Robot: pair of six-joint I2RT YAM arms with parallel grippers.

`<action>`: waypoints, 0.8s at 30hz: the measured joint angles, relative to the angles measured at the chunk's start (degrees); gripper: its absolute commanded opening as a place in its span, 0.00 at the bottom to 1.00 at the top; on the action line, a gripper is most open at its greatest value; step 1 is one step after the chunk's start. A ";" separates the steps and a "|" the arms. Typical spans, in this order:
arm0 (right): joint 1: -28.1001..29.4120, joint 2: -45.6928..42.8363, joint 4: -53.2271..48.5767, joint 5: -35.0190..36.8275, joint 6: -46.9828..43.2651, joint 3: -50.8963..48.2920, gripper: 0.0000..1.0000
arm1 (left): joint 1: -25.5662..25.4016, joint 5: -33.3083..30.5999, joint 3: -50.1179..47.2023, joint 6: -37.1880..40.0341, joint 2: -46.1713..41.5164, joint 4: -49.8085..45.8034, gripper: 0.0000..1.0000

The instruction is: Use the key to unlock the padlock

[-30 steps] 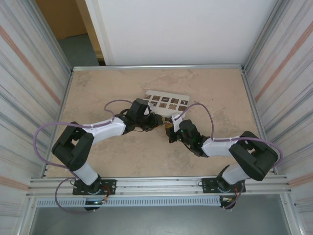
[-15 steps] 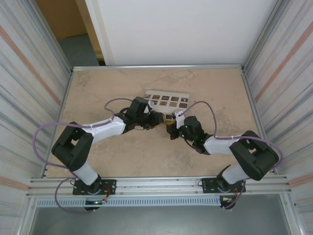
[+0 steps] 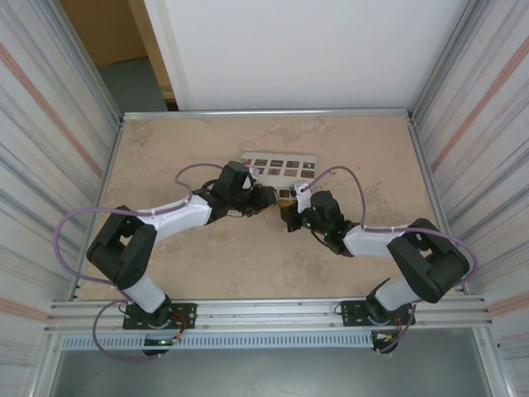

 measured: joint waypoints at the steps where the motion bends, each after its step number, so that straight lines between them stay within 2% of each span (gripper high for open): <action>1: 0.00 0.26 0.22 0.00 0.00 0.00 0.00 | 0.00 -0.15 -0.02 -0.04 0.04 0.00 0.19; 14: -0.50 2.08 -2.10 0.09 0.02 -1.38 0.00 | -1.42 -0.24 -2.05 -1.95 4.87 5.81 0.20; 24: -1.86 4.17 -2.51 -0.20 0.26 -2.40 0.00 | -2.38 0.17 -2.80 -1.68 9.11 11.28 0.28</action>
